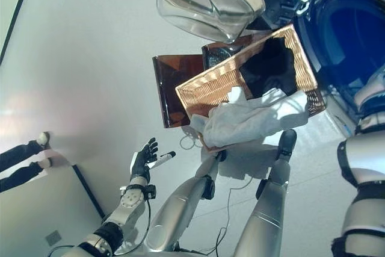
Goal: Pick up the clothes and place them into the washing machine
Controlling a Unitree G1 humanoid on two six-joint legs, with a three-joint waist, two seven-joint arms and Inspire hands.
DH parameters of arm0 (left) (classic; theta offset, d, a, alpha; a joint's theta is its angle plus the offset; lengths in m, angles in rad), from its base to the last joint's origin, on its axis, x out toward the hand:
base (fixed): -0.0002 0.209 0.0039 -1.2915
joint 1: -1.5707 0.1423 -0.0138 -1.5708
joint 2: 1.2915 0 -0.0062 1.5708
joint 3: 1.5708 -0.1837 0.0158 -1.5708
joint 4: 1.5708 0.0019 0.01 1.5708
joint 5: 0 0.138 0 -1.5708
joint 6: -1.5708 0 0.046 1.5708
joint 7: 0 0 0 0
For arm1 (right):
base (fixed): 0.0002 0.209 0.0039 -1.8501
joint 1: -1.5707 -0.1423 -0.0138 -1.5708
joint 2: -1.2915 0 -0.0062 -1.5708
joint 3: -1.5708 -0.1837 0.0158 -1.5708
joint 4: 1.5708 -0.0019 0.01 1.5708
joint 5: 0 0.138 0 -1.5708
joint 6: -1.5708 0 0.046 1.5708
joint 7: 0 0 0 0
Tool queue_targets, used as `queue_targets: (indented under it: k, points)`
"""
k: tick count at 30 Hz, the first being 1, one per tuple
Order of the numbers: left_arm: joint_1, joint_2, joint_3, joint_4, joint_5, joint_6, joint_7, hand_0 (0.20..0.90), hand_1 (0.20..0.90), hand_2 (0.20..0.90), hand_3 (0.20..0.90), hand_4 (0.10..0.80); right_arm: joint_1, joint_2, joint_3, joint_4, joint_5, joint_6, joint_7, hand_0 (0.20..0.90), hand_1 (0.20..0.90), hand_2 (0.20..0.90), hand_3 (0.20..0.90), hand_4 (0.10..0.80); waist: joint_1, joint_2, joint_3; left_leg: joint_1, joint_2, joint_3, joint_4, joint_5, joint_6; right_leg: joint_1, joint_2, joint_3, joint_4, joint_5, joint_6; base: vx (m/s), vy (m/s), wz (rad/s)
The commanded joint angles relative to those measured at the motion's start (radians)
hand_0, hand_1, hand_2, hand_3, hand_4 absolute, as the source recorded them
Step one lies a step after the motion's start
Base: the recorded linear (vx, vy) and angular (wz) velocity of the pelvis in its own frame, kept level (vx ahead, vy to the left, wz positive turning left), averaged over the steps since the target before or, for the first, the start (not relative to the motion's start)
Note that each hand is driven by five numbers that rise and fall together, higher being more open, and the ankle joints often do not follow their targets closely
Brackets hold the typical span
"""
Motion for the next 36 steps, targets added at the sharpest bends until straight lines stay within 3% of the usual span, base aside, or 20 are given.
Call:
queue_targets:
  k: [1, 11, 20, 36]
  points:
    - [-0.011, 0.011, 0.047, 0.09, 0.019, -0.038, 0.053, 0.9, 0.9, 0.9, 0.9, 0.8, 0.018, -0.061, 0.038, -0.061, -0.069, 0.061, -0.092, 0.9, 0.9, 0.9, 0.9, 0.8, 0.04, -0.006, -0.032, 0.022, 0.002, 0.003, -0.048, -0.001, -0.132, 0.034, 0.069, -0.015, 0.035, -0.049, -0.042, 0.011, 0.013, 0.05]
    - [-0.034, -0.005, 0.065, 0.148, 0.044, -0.028, 0.078, 0.9, 0.9, 0.9, 0.9, 0.8, 0.185, 0.081, -0.049, -0.111, -0.099, 0.074, -0.103, 0.9, 0.9, 0.9, 0.9, 0.8, 0.026, -0.057, -0.045, 0.085, 0.003, -0.01, -0.048, -0.011, -0.127, 0.127, 0.063, -0.037, 0.005, -0.048, -0.04, 0.009, 0.014, 0.05]
    - [-0.039, -0.002, 0.071, 0.179, 0.059, -0.021, 0.092, 0.9, 0.9, 0.9, 0.9, 0.8, 0.244, 0.228, -0.044, -0.095, -0.111, 0.045, -0.079, 0.9, 0.9, 0.9, 0.9, 0.8, 0.022, -0.086, -0.058, 0.131, 0.005, -0.009, -0.048, -0.022, -0.119, 0.175, 0.064, -0.039, -0.001, -0.051, -0.041, -0.001, 0.007, 0.0]
    - [-0.039, 0.004, 0.091, 0.222, 0.073, -0.005, 0.111, 0.9, 0.9, 0.9, 0.9, 0.8, 0.288, 0.406, -0.022, -0.085, -0.105, -0.022, -0.061, 0.9, 0.9, 0.9, 0.9, 0.8, 0.011, -0.115, -0.069, 0.165, 0.011, -0.003, -0.048, -0.033, -0.113, 0.2, 0.08, -0.033, 0.001, -0.06, -0.049, 0.002, 0.002, -0.01]
